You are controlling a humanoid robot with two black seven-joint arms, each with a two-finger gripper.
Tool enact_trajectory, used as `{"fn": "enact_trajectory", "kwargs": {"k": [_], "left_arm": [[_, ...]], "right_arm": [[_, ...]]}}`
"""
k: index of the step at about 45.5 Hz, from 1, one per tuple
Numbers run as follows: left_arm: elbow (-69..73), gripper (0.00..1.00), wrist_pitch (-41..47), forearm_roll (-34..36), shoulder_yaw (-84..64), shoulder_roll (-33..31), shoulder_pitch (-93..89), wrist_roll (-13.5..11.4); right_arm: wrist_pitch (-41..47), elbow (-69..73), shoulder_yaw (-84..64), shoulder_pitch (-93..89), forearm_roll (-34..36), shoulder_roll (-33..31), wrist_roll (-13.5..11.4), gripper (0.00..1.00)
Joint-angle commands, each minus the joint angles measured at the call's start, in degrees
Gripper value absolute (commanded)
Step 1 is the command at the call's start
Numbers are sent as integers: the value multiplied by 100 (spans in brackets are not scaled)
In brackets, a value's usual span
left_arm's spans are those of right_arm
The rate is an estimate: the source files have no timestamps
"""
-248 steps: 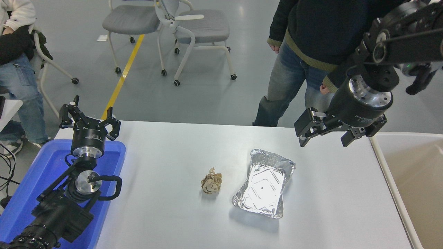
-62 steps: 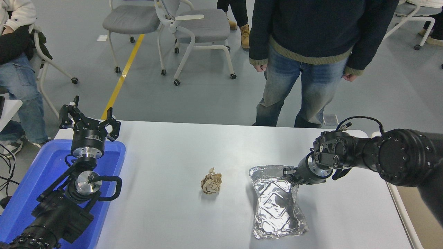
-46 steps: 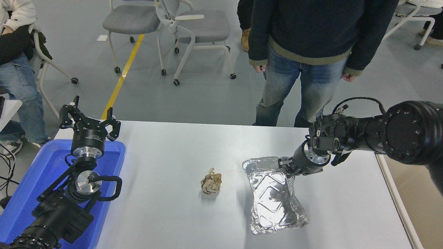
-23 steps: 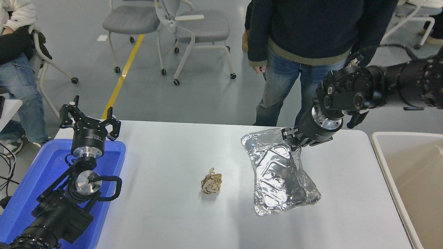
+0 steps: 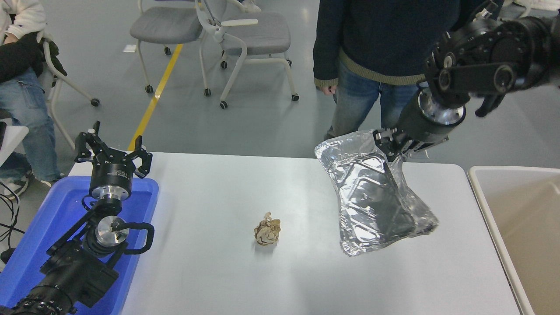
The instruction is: Pick up foil plate and place in dustbin
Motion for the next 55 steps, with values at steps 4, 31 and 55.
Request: {"fn": "enact_trajectory", "kwargs": {"k": [4,31,55], "left_arm": [[0,99,6,0,-7,1,0,0],[0,99,6,0,2,1,0,0],[0,99,6,0,-7,1,0,0]], "right_arm": [[-73,-77,-311,383,-245,-597,-10,0],[-5389,-525,-128,-1724,-114,-3743,-62,0],[-6631,-4734,4600,-7411,1468,-3885,-449,0]]}}
